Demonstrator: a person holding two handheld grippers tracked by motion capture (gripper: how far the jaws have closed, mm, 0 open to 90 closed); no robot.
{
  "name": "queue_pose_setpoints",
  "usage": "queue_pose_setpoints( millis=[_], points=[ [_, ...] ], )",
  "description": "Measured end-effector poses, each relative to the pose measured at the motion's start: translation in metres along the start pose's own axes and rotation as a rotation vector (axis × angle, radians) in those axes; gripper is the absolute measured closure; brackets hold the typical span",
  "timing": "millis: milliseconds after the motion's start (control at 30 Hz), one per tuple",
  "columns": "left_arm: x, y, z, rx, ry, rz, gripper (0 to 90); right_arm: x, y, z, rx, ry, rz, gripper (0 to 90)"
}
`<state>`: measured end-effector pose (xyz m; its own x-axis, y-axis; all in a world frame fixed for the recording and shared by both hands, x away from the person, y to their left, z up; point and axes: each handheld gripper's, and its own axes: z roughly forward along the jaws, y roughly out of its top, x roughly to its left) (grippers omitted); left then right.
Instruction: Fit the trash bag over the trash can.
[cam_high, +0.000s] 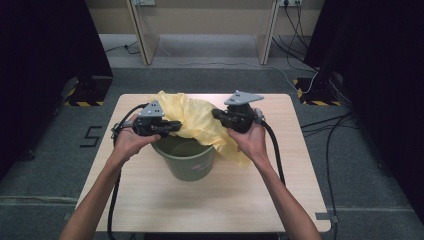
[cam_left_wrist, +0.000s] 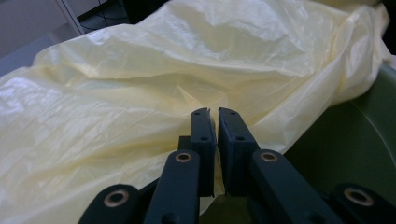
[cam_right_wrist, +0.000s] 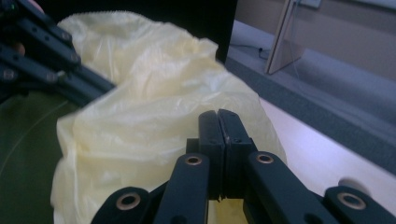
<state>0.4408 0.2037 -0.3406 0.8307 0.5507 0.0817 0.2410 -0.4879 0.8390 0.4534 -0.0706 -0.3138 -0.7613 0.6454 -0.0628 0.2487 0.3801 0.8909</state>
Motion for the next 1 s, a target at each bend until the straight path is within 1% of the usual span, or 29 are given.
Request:
queue_pose_setpoints(
  millis=[33, 133, 267, 300, 367, 400, 467, 500, 533, 600, 667, 700, 733, 767, 800, 833, 867, 900, 933, 967, 1000],
  points=[
    [0.000, 0.000, 0.000, -0.003, -0.002, -0.001, 84.4, 0.003, 0.007, 0.006, 0.007, 0.005, -0.018, 89.7],
    [-0.002, 0.001, 0.000, -0.005, -0.009, 0.004, 84.1, 0.016, 0.019, 0.026, 0.028, 0.067, -0.054, 89.7],
    [-0.005, 0.001, -0.002, -0.001, -0.023, 0.014, 81.7, 0.039, 0.023, 0.045, 0.095, 0.129, -0.113, 89.6],
    [-0.005, 0.001, -0.005, -0.002, -0.024, 0.015, 79.8, 0.042, 0.022, 0.048, 0.111, 0.140, -0.121, 89.6],
    [-0.005, 0.001, -0.015, -0.024, -0.021, 0.009, 76.1, 0.045, 0.019, 0.050, 0.141, 0.153, -0.126, 89.6],
    [-0.004, 0.001, -0.022, -0.041, -0.014, 0.001, 74.0, 0.045, 0.018, 0.050, 0.150, 0.159, -0.121, 89.6],
    [0.000, 0.001, -0.035, -0.066, 0.015, -0.012, 70.8, 0.045, 0.015, 0.049, 0.167, 0.171, -0.118, 89.6],
    [0.004, 0.000, -0.041, -0.071, 0.036, -0.022, 67.6, 0.045, 0.013, 0.049, 0.171, 0.178, -0.128, 89.6],
    [0.008, 0.000, -0.045, -0.071, 0.059, -0.034, 64.6, 0.046, 0.012, 0.049, 0.180, 0.182, -0.130, 89.5],
    [0.020, -0.002, -0.051, -0.071, 0.106, -0.076, 56.1, 0.048, 0.010, 0.049, 0.194, 0.189, -0.138, 89.5],
    [0.033, -0.007, -0.052, -0.064, 0.170, -0.129, 47.2, 0.050, 0.008, 0.049, 0.201, 0.199, -0.143, 89.5],
    [0.039, -0.009, -0.050, -0.052, 0.202, -0.156, 40.9, 0.052, 0.007, 0.049, 0.208, 0.203, -0.143, 89.5],
    [0.046, -0.012, -0.048, -0.047, 0.227, -0.186, 34.6, 0.052, 0.006, 0.049, 0.210, 0.211, -0.150, 89.4],
    [0.052, -0.015, -0.046, -0.039, 0.238, -0.217, 30.9, 0.053, 0.005, 0.048, 0.212, 0.216, -0.143, 89.4],
    [0.057, -0.018, -0.043, -0.031, 0.242, -0.251, 27.3, 0.053, 0.004, 0.047, 0.211, 0.223, -0.148, 89.3],
    [0.061, -0.020, -0.040, -0.016, 0.235, -0.283, 22.9, 0.053, 0.003, 0.047, 0.214, 0.224, -0.146, 89.3],
    [0.064, -0.023, -0.037, -0.003, 0.213, -0.312, 20.0, 0.053, 0.002, 0.046, 0.217, 0.228, -0.145, 89.2],
    [0.067, -0.025, -0.035, -0.005, 0.186, -0.329, 20.9, 0.053, 0.002, 0.046, 0.219, 0.230, -0.148, 89.0],
    [0.067, -0.026, -0.033, -0.016, 0.161, -0.328, 27.5, 0.054, 0.001, 0.045, 0.217, 0.231, -0.149, 88.6],
    [0.066, -0.026, -0.032, -0.017, 0.142, -0.316, 38.1, 0.054, 0.001, 0.045, 0.217, 0.233, -0.148, 87.4],
    [0.063, -0.026, -0.031, -0.019, 0.129, -0.299, 46.0, 0.054, 0.000, 0.045, 0.215, 0.236, -0.145, 85.5]
  ],
)
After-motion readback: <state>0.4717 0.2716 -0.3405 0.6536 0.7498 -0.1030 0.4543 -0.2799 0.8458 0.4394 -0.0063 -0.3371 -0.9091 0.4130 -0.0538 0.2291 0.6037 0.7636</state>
